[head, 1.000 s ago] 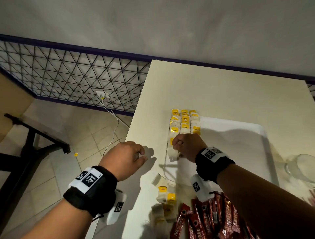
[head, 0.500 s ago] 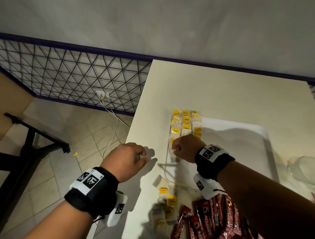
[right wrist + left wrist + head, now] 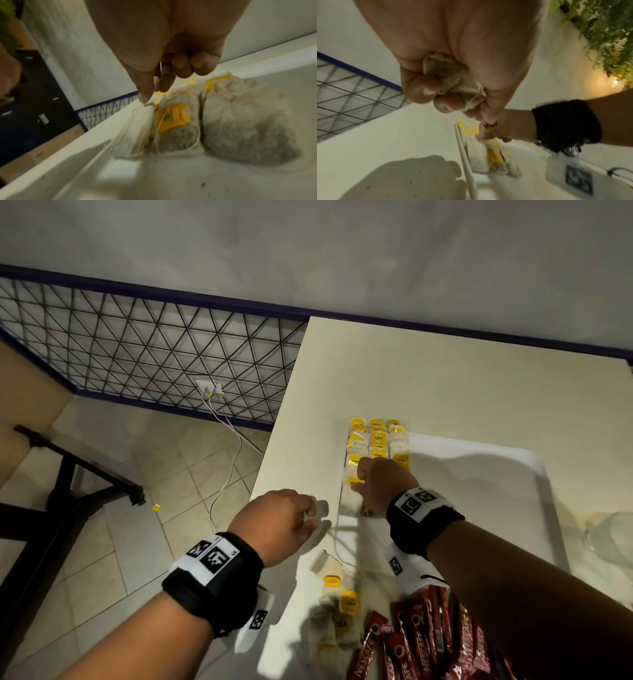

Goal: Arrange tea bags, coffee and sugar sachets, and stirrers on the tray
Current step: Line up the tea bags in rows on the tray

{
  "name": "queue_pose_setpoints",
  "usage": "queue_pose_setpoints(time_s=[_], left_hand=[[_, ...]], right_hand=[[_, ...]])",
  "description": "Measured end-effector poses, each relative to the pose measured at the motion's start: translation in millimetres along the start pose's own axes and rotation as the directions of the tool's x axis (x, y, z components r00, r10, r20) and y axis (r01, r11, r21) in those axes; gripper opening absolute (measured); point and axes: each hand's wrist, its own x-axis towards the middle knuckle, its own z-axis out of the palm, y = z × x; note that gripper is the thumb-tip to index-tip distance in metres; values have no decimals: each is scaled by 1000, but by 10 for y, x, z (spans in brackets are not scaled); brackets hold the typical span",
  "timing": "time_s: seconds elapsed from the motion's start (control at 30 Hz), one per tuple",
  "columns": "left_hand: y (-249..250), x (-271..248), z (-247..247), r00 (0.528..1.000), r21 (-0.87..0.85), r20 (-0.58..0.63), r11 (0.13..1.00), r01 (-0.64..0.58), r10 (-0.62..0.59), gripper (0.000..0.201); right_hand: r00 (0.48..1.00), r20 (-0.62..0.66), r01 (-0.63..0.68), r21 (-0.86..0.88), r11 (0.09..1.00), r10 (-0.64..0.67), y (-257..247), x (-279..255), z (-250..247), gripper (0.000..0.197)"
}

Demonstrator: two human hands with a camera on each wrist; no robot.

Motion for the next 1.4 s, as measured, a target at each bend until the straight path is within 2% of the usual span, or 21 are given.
queue_pose_setpoints(time_s=[0.1, 0.2, 0.43, 0.73, 0.93, 1.0, 1.03, 1.07, 1.1, 1.13, 1.17, 1.2, 1.23, 1.27, 1.3, 1.33, 1.4], left_hand=[[177, 225, 118, 997, 83, 55, 994, -64, 60, 20], [323, 483, 223, 990, 122, 107, 987, -108, 95, 24], [384, 860, 401, 977, 204, 208, 974, -98, 55, 15], [334, 921, 480, 987, 211, 154, 974, -84, 52, 8], [380, 903, 478, 989, 210, 150, 977, -42, 10, 14], [409, 854, 454, 996, 154, 89, 988, -18, 4, 16], [443, 814, 425, 1000, 75, 10, 997, 24, -25, 16], [477, 768, 400, 991, -86, -88, 992, 96, -103, 15], [527, 715, 377, 962, -317, -157, 934, 166, -224, 15], [586, 660, 368, 925, -589, -134, 780, 214, -355, 20], [655, 606, 355, 899, -825, -16, 513, 236, -439, 26], [729, 542, 340, 882, -951, 136, 189, 243, -451, 34], [772, 492, 333, 875, -964, 264, -117, 237, -406, 43], [797, 444, 333, 872, -910, 346, -350, 223, -345, 53], [819, 394, 342, 873, -853, 381, -479, 206, -303, 63], [837, 356, 358, 877, -822, 388, -537, 191, -283, 70], [915, 276, 391, 893, -807, 372, -564, 177, -252, 79]], right_hand=[[995, -72, -54, 100, 993, 62, 162, -63, -85, 14], [996, -63, -65, 85, 994, 70, 376, -197, -140, 4], [995, 97, -9, -42, 999, 13, 669, -372, -86, 14], [994, 106, 27, 7, 1000, -28, 704, -290, -48, 8], [990, 129, 54, 13, 998, -56, 733, -318, -50, 27], [990, 124, 58, 32, 998, -61, 748, -347, -69, 30], [992, 107, 59, 50, 997, -64, 753, -365, -99, 29], [994, 79, 65, 74, 995, -71, 753, -385, -134, 27], [995, 40, 85, 104, 991, -89, 753, -410, -175, 24], [993, -7, 116, 149, 982, -117, 750, -445, -218, 20], [987, -61, 156, 214, 964, -146, 740, -482, -256, 16], [978, -118, 202, 288, 936, -174, 718, -531, -294, 13], [965, -174, 247, 357, 901, -195, 686, -575, -331, 11], [952, -221, 288, 413, 864, -211, 648, -628, -374, 9], [941, -252, 322, 448, 834, -228, 602, -692, -424, 9], [933, -264, 347, 462, 816, -247, 558, -747, -471, 10], [916, -254, 396, 441, 805, -311, 484, -859, -555, 11]])
